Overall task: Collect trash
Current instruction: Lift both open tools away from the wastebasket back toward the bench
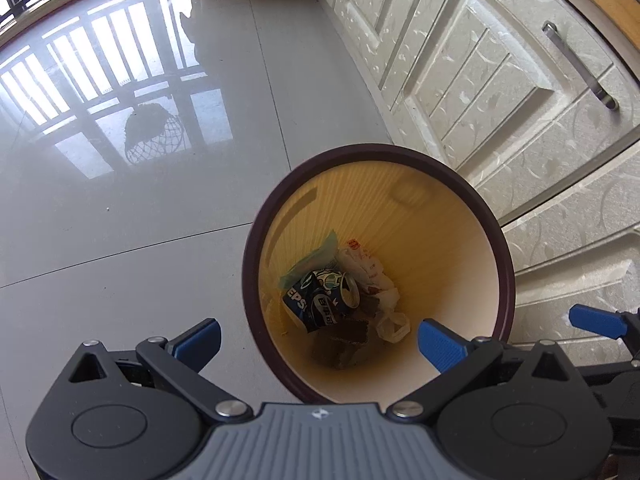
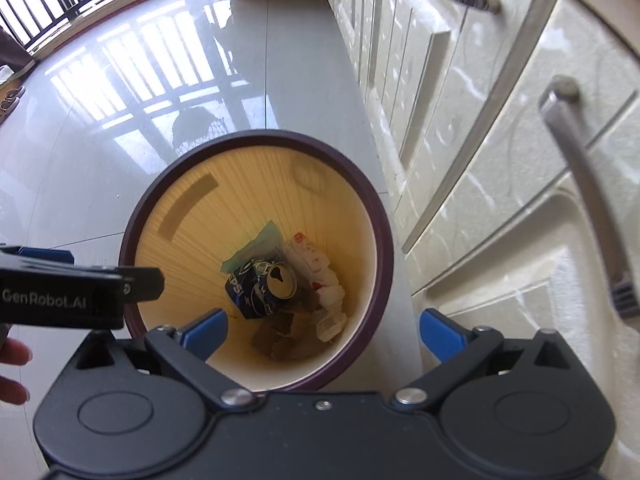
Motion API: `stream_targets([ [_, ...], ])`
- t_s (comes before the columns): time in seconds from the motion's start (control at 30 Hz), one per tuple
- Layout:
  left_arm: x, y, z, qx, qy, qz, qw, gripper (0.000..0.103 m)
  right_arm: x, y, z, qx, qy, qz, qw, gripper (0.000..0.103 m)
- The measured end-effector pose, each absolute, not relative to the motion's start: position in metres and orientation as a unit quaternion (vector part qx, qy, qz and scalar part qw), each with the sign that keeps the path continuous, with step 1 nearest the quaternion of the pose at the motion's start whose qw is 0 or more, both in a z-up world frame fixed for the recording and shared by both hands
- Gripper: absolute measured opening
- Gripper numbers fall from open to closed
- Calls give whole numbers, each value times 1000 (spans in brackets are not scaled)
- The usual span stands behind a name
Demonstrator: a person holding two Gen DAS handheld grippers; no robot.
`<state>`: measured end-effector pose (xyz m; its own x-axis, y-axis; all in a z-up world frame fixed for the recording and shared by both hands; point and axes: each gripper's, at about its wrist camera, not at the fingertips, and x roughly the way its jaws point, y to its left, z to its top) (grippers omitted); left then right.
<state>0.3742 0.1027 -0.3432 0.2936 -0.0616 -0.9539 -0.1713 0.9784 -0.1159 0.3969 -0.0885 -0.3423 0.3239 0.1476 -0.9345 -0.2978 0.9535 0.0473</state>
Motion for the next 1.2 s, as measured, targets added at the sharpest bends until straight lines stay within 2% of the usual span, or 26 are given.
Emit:
stream_targets([
  [0.6,319,137,-296,-88,572,69,813,103,367,-91,-285,-62,536,127,832,103],
  [1.2,256,135,-212,-82,515,70,850,103,303,-98,-201,-67,492,126,859,103],
])
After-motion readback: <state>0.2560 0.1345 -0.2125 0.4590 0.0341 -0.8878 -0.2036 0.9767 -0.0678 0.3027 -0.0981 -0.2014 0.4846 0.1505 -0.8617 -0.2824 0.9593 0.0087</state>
